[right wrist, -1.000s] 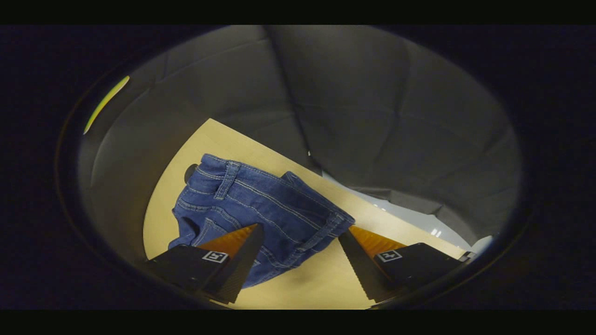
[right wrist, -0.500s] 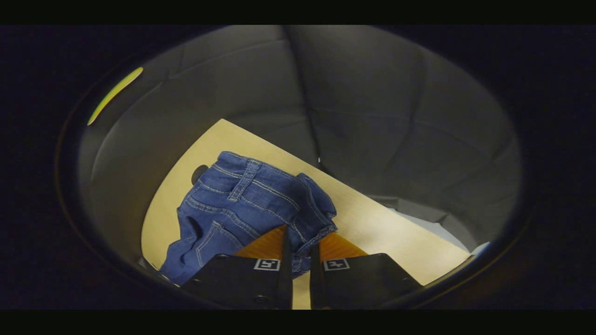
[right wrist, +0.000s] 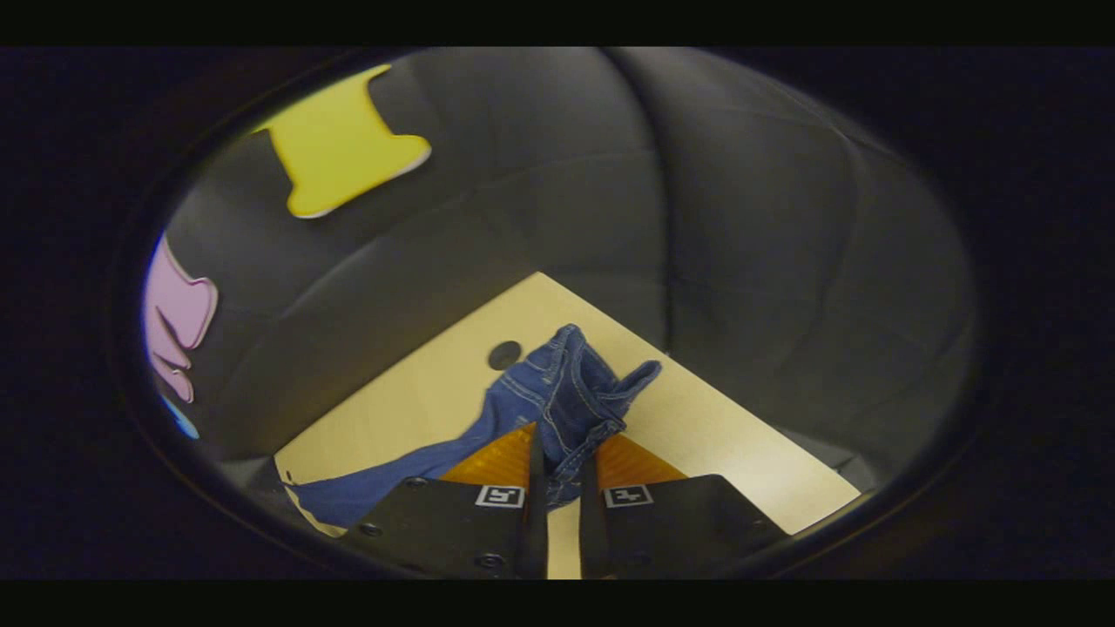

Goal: Grasp the waist and the cuffs of the jeans and fold them to make the two legs overlap; first hold the waist and fold one-third of the jeans toward the cuffs, then hold the cuffs and fold the remaining one-third in the same direction to finish folding.

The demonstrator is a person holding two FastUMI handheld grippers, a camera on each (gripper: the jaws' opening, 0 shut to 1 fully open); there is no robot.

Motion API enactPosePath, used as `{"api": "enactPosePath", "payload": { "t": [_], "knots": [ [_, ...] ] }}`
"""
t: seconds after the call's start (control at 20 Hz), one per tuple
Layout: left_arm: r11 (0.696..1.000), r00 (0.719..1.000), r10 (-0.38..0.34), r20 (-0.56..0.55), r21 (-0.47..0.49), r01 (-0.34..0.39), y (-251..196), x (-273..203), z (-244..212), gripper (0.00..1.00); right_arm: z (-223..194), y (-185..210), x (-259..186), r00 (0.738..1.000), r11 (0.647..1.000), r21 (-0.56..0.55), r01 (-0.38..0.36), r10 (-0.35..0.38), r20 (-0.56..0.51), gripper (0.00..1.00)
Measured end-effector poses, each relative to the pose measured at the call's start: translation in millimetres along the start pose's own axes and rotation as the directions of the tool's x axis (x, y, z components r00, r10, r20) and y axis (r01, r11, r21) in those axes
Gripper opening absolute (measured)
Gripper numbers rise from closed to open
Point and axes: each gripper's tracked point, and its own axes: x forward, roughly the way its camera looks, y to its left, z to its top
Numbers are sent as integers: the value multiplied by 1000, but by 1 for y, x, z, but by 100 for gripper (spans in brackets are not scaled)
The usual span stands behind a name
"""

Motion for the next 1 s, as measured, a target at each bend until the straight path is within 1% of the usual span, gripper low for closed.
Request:
{"api": "enactPosePath", "payload": {
  "t": [0.1,0.2,0.3,0.35,0.4,0.5,0.6,0.7,0.75,0.8,0.9,1.0],
  "knots": [
    [1000,1000,0,14,-6,0,3,-9,2,93,7,36,-31,997,994,-94,-53,58,57,18],
    [1000,1000,8,23,-11,-8,9,-19,0,93,18,71,-74,986,971,-216,-97,123,111,18],
    [1000,999,18,26,-17,-18,15,-30,-4,93,24,111,-113,969,933,-333,-135,194,151,18],
    [999,999,25,28,-20,-24,19,-34,-7,93,24,132,-139,959,914,-372,-160,234,162,21],
    [999,999,32,28,-25,-31,23,-40,-10,93,24,148,-158,947,894,-404,-193,277,161,18],
    [998,999,46,28,-38,-45,29,-52,-16,93,18,162,-184,925,853,-456,-254,352,144,18],
    [997,998,62,27,-57,-60,35,-63,-23,93,18,187,-208,908,815,-496,-299,403,114,18],
    [994,997,70,21,-83,-68,37,-72,-29,93,8,200,-217,899,792,-503,-346,433,61,18],
    [993,997,74,18,-94,-72,39,-76,-34,93,-4,205,-222,899,781,-506,-366,437,24,22],
    [992,997,79,11,-104,-77,40,-79,-38,93,-15,201,-221,900,767,-515,-382,435,-18,20],
    [989,996,86,-8,-118,-86,41,-84,-49,93,-56,195,-214,903,738,-536,-409,412,-122,18],
    [988,995,92,-29,-119,-95,43,-85,-57,93,-92,186,-209,903,714,-556,-426,377,-208,18]
  ]
}}
